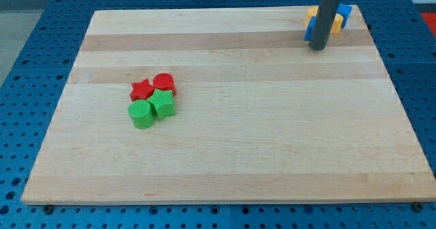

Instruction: Move your arm to the center

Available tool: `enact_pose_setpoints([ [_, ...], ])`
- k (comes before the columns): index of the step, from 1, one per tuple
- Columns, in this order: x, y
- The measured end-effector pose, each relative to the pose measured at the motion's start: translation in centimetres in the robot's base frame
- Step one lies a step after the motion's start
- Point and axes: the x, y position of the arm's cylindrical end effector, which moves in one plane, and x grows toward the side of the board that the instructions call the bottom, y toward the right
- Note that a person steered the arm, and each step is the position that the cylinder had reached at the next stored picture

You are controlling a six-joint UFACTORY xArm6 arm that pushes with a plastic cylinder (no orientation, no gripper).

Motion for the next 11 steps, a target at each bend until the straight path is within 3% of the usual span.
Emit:
enact_pose_setpoints([
  [3, 6.5, -5.5],
  [9, 14.2, -12.5],
  [11, 14.7, -15.1],
])
